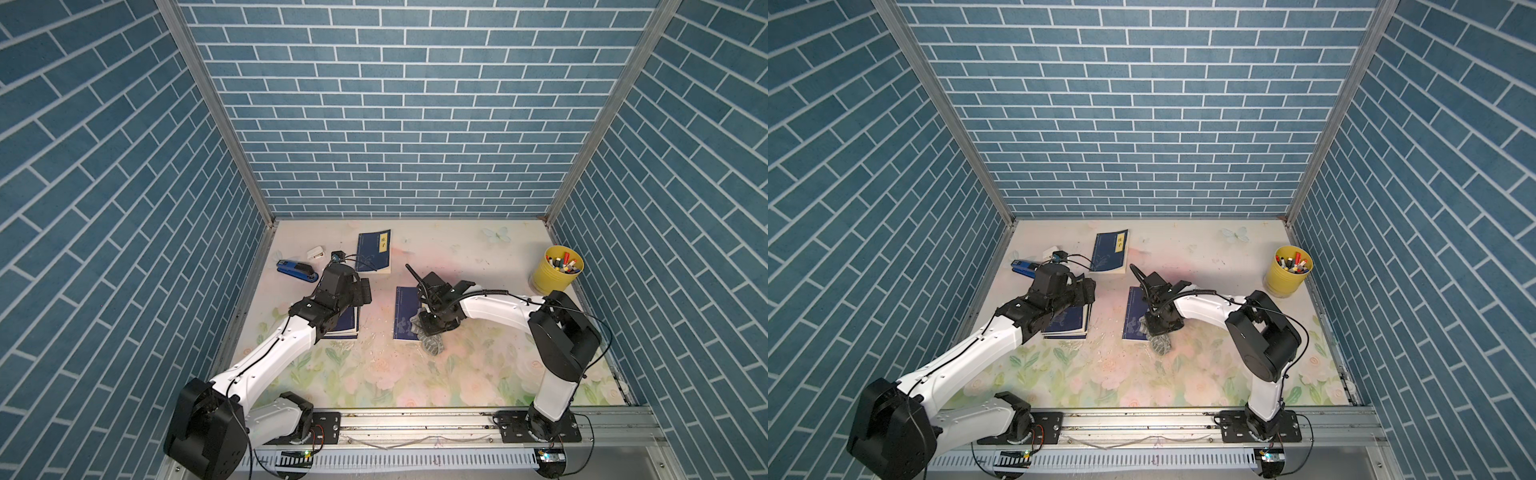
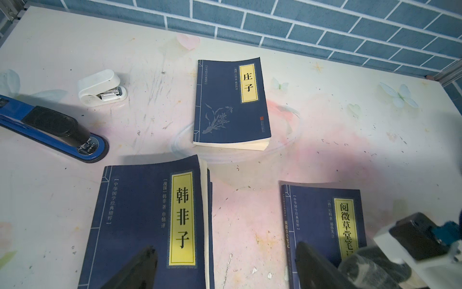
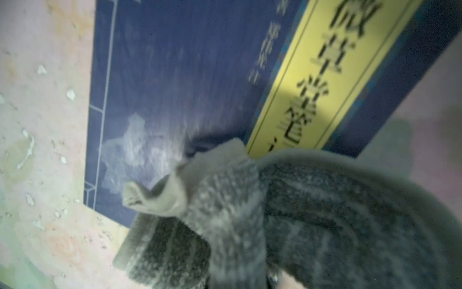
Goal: Wipe the cover of the book
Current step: Wipe the dirt from the cover of the book.
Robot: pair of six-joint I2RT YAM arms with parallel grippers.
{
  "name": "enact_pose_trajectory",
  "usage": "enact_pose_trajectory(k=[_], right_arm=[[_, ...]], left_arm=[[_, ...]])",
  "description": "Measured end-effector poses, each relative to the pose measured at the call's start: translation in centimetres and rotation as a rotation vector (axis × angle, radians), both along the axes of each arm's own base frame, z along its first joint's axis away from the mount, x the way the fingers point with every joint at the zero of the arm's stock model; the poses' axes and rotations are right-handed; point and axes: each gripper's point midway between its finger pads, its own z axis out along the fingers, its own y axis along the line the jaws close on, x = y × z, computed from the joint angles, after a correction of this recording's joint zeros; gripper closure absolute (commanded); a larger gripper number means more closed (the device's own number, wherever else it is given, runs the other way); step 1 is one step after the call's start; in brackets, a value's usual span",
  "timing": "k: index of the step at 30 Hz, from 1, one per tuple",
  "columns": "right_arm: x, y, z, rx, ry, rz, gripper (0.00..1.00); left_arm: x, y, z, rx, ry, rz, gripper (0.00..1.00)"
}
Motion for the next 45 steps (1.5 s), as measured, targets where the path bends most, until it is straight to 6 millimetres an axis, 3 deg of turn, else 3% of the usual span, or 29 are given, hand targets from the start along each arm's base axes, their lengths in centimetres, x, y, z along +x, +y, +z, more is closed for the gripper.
enact_pose_trajectory(k=[4, 6, 13, 16, 18, 21, 26, 29, 33, 36, 42, 45], right_arm=[[0.4, 0.0, 0.0, 0.005, 0.028, -0.012, 1.0], [1.5, 0.3, 0.0, 0.012, 0.041, -0.029, 1.0], [10.8, 1.5, 0.4, 0.075, 0.002, -0.13, 1.0], [12.3, 1.5, 0.4, 0.067, -0.026, -0.129, 0.99], [11.9, 1.8, 0.3, 0.052, -0.038, -0.113, 0.99], [9.8, 2.4, 0.2, 0.038, -0.054, -0.071, 0.99], [2.9, 2.9, 0.0, 0.039, -0.039, 0.003, 0.99], [-0.1, 2.6, -0.1, 0.048, -0.023, 0.019, 0.98], [-0.2, 2.6, 0.1, 0.072, -0.003, 0.003, 0.98], [1.7, 2.7, 0.1, 0.077, 0.023, -0.027, 0.98], [10.5, 3.3, 0.4, 0.123, -0.011, -0.11, 0.98], [13.1, 3.4, 0.5, 0.131, -0.032, -0.12, 0.98]], left_arm=[[0.2, 0.2, 0.1, -0.003, -0.005, 0.006, 0.09], [0.2, 0.2, 0.1, -0.005, -0.006, 0.006, 0.09], [-0.1, 0.4, 0.4, -0.026, -0.019, 0.014, 0.08], [-0.1, 0.5, 0.3, -0.029, -0.019, 0.022, 0.08], [-0.1, 0.6, 0.1, -0.03, -0.018, 0.026, 0.08], [0.1, 0.5, 0.0, -0.031, -0.018, 0.027, 0.08], [0.5, 0.4, -1.2, -0.019, 0.007, 0.028, 0.08], [0.7, 0.4, -1.8, -0.01, 0.024, 0.03, 0.08], [1.1, 0.3, -1.6, -0.012, 0.021, 0.031, 0.08], [1.2, 0.2, -1.4, -0.016, 0.013, 0.031, 0.08], [1.1, 0.3, -1.0, -0.024, 0.005, 0.033, 0.08], [1.1, 0.3, -0.5, -0.032, -0.008, 0.033, 0.08]])
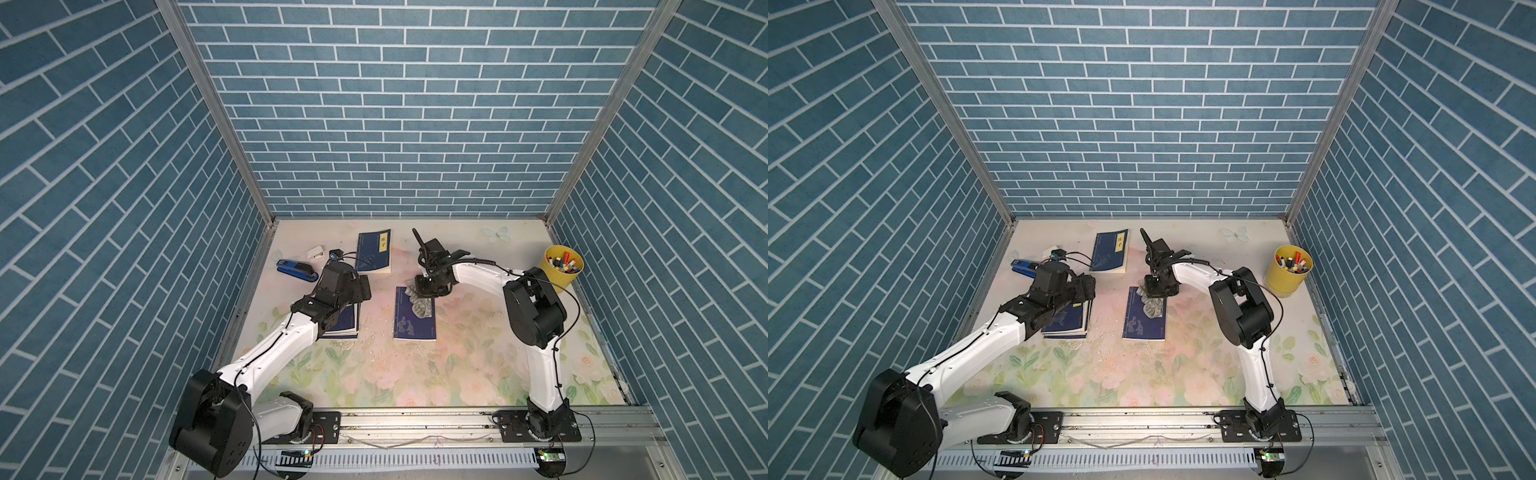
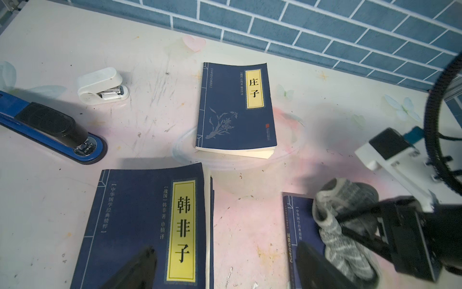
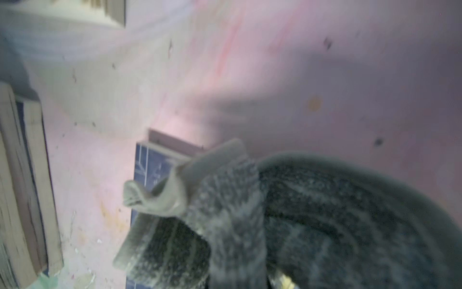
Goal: Wipe the cover of the book
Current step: Wipe the dirt from the cover of the book.
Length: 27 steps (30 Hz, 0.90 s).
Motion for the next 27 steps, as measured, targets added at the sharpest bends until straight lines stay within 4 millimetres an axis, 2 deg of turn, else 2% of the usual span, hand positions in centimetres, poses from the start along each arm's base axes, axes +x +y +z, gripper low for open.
enact_pose_trajectory(k=[2, 5, 8, 11, 13, 15, 18, 20, 25, 27], right_arm=[[-0.1, 0.1, 0.0, -0.006, -0.008, 0.011, 0.98], [-1.5, 0.1, -0.2, -0.02, -0.022, 0.035, 0.98], [-5.2, 0.4, -0.4, -0.024, -0.019, 0.08, 0.98], [-10.0, 1.3, -0.5, -0.007, -0.004, 0.131, 0.98], [-12.3, 1.8, -0.6, 0.018, 0.0, 0.15, 0.98], [-13.2, 2.0, -0.5, 0.039, 0.003, 0.151, 0.97], [-12.6, 2.2, -0.4, 0.059, 0.025, 0.134, 0.98], [-11.4, 2.5, -0.3, 0.065, 0.042, 0.117, 0.97], [-4.1, 3.6, 0.0, 0.091, 0.023, 0.052, 0.98], [-1.8, 3.7, 0.0, 0.086, 0.015, 0.037, 0.98]], left_arm=[[0.0, 0.0, 0.0, 0.0, -0.001, 0.001, 0.08], [0.0, 0.1, 0.0, 0.0, -0.001, 0.002, 0.08], [0.1, 0.1, -0.1, 0.002, 0.003, 0.003, 0.08], [0.2, 0.2, -0.5, 0.007, 0.014, 0.007, 0.08], [0.2, 0.3, -0.6, 0.009, 0.018, 0.008, 0.08], [0.2, 0.3, -0.6, 0.008, 0.016, 0.008, 0.08], [0.2, 0.3, -0.6, 0.008, 0.016, 0.009, 0.08], [0.2, 0.3, -0.6, 0.008, 0.017, 0.009, 0.08], [0.1, 0.2, -0.3, 0.0, 0.011, 0.004, 0.08], [0.1, 0.3, 0.0, -0.004, 0.001, 0.005, 0.08]])
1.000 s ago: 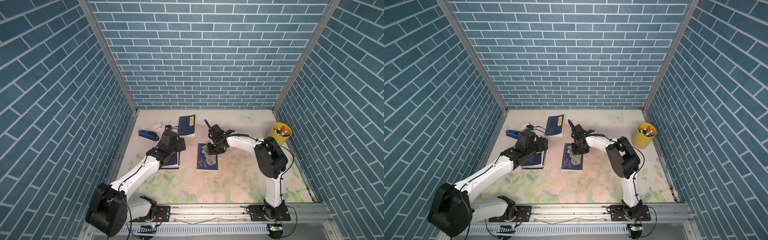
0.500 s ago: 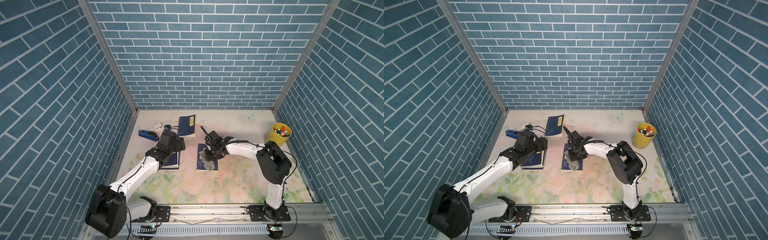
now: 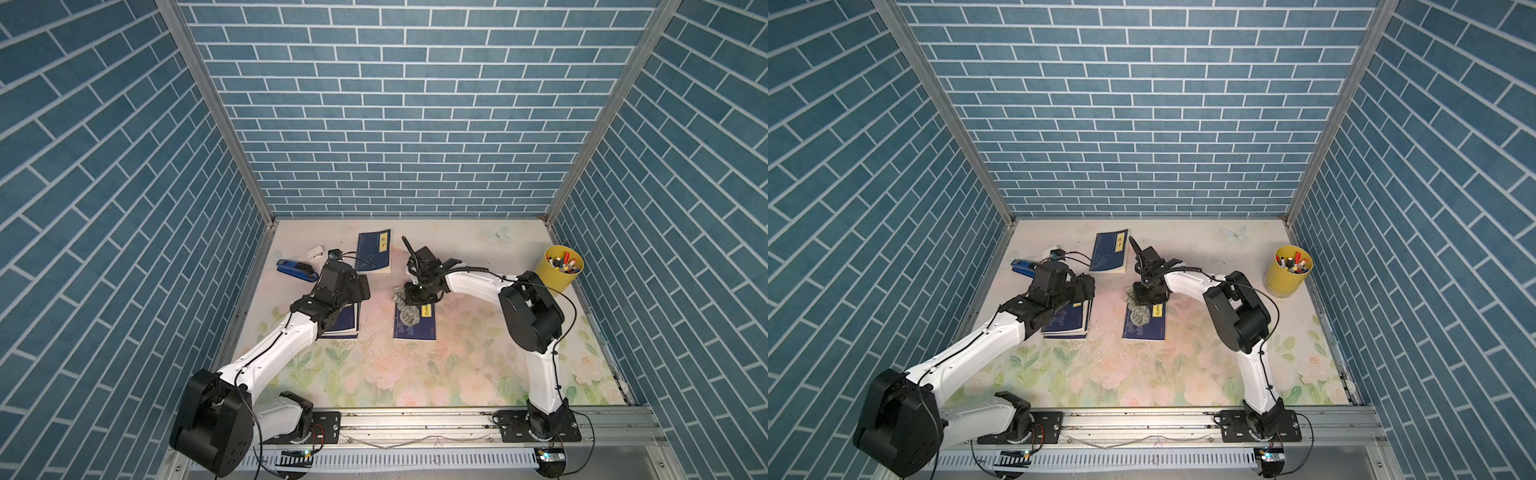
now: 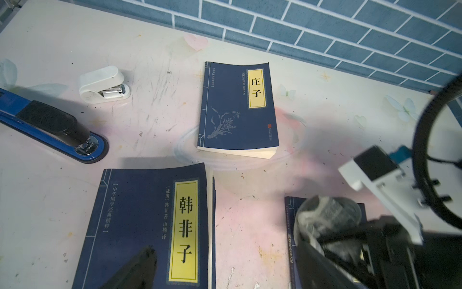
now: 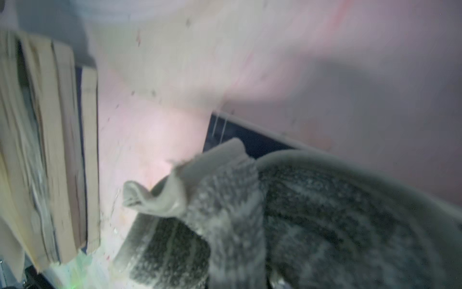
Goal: Wipe the cover of the book
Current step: Wipe the dirt from the cover of the book.
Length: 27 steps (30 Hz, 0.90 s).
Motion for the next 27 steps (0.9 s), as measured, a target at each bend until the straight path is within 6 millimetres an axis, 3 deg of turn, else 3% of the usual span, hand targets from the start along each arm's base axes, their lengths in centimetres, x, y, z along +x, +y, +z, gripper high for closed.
enact_pose_trajectory(k=[3, 6, 14, 17, 22, 24, 27], right_arm=[[1.5, 0.0, 0.0, -0.012, -0.02, -0.007, 0.97], [0.3, 0.0, -0.2, -0.048, -0.042, 0.016, 0.97], [-10.1, 0.3, -0.5, -0.065, -0.033, 0.138, 0.96], [-11.8, 0.2, -0.5, -0.036, -0.024, 0.143, 0.96], [-10.5, 0.8, -0.4, -0.017, 0.006, 0.129, 0.96], [-8.4, 1.3, -0.3, -0.004, 0.007, 0.114, 0.97], [-3.8, 1.8, -0.1, 0.019, -0.009, 0.066, 0.97]], left_arm=[[0.0, 0.1, 0.4, -0.006, -0.012, 0.004, 0.08], [0.0, 0.3, 0.4, -0.006, -0.012, 0.006, 0.08], [0.4, 0.1, -0.3, -0.003, 0.011, 0.002, 0.08], [0.5, 0.1, -0.3, -0.003, 0.012, 0.005, 0.08], [0.9, -0.1, 0.1, -0.011, 0.007, 0.002, 0.08], [0.9, -0.2, 0.2, -0.017, 0.006, 0.0, 0.08], [0.9, -0.3, 0.2, -0.024, 0.007, -0.003, 0.08]])
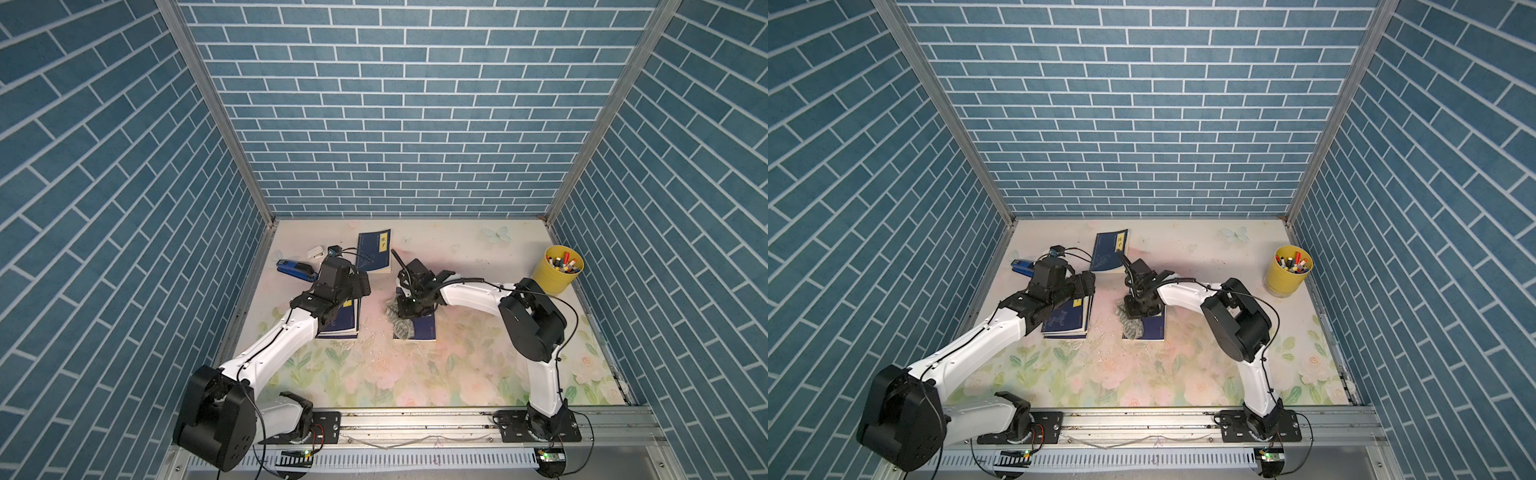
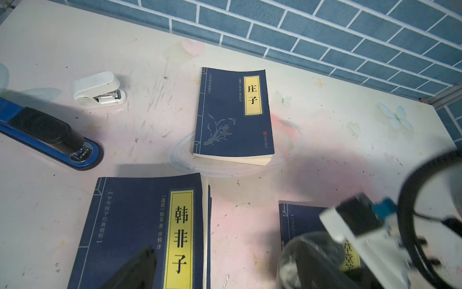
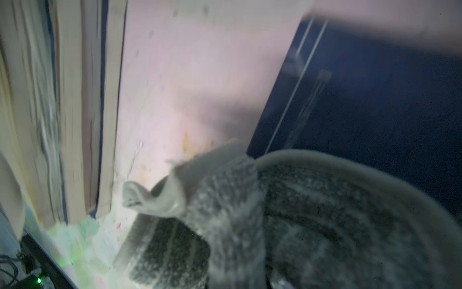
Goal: Wipe the cover of the book
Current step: Wipe the dirt from the cover of the book.
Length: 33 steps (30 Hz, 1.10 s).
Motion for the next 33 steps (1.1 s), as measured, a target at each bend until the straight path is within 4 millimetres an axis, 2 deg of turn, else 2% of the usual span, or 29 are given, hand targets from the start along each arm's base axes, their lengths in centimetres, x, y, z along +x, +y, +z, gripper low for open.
enact_pose_trajectory(k=[2, 5, 10, 12, 14, 19, 22, 24, 27, 29, 33], right_arm=[[2.7, -0.1, 0.0, 0.002, -0.015, -0.024, 0.96], [4.9, -0.4, 0.1, -0.005, -0.029, -0.04, 0.95], [4.4, -0.4, -0.1, -0.027, -0.052, -0.014, 0.95], [3.3, -0.3, -0.1, -0.034, -0.066, 0.01, 0.95], [1.3, -0.3, -0.2, -0.047, -0.065, 0.043, 0.95], [-5.4, -0.5, -0.4, -0.065, -0.043, 0.143, 0.95], [-7.8, -0.8, -0.5, -0.056, -0.03, 0.17, 0.95], [-8.1, -0.8, -0.5, -0.045, -0.03, 0.172, 0.95], [-7.6, -0.6, -0.4, -0.026, -0.007, 0.167, 0.95], [-6.5, -0.4, -0.3, -0.019, 0.007, 0.154, 0.95], [-1.8, -0.3, 0.0, -0.014, -0.001, 0.101, 0.95]], left_arm=[[0.0, 0.0, 0.1, -0.002, -0.003, 0.0, 0.07], [-0.1, 0.1, 0.6, -0.006, -0.015, 0.002, 0.07], [-0.2, 0.2, 1.0, -0.01, -0.023, 0.004, 0.07], [-0.1, 0.2, 1.0, -0.011, -0.024, 0.003, 0.07], [-0.1, 0.2, 1.0, -0.011, -0.023, 0.003, 0.07], [-0.1, 0.2, 0.7, -0.009, -0.017, 0.003, 0.07], [-0.1, 0.2, 0.8, -0.01, -0.019, 0.003, 0.07], [0.0, 0.2, 0.8, -0.011, -0.021, 0.004, 0.07], [0.1, 0.2, 0.8, -0.013, -0.023, 0.005, 0.07], [0.1, 0.2, 0.8, -0.015, -0.024, 0.006, 0.07], [0.1, 0.2, 0.9, -0.016, -0.025, 0.007, 0.07]])
